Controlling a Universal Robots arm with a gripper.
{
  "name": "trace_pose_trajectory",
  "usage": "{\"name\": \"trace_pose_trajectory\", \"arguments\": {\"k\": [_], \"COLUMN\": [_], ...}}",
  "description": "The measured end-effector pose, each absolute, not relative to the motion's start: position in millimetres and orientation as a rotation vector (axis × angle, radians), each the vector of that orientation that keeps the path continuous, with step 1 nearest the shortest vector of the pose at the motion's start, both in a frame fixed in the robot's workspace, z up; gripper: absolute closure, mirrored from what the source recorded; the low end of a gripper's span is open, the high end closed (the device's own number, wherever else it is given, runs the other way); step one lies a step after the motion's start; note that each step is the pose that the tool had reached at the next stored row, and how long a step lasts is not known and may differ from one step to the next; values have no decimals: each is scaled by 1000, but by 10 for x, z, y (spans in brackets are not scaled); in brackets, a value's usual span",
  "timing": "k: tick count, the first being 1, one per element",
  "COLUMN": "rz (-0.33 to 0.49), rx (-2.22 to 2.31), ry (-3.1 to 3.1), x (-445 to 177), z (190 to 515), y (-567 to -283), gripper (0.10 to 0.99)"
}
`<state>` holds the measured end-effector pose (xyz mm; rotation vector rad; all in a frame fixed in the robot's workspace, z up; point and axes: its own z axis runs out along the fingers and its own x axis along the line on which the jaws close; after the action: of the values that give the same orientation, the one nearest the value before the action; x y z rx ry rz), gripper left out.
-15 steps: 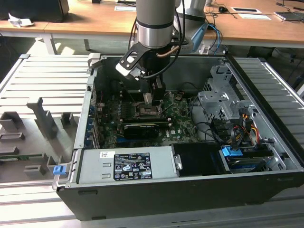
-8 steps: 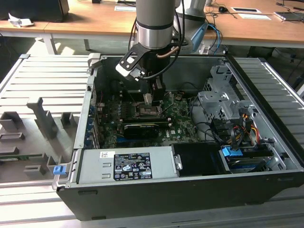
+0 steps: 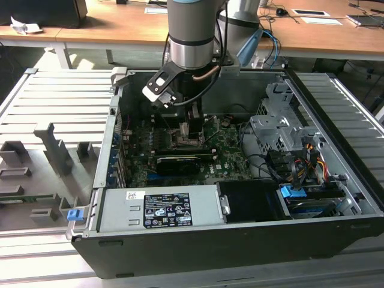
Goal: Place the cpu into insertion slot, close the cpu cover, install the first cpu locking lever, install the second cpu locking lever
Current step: 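Place the cpu into insertion slot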
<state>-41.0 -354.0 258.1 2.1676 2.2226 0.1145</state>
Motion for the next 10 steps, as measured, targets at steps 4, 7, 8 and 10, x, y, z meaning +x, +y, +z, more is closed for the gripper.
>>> {"name": "trace_pose_trajectory", "arguments": {"k": [4,7,8,10], "rz": [114,115,115,115], "rx": [2168,2168,2168,2168], "ry": [2223,2223,2223,2223], "x": [-428,-442,-445,-454], "z": [2566,2562,2558,2542], "y": [-3540,-3540,-3537,-3534], "gripper": [549,549,549,549]}}
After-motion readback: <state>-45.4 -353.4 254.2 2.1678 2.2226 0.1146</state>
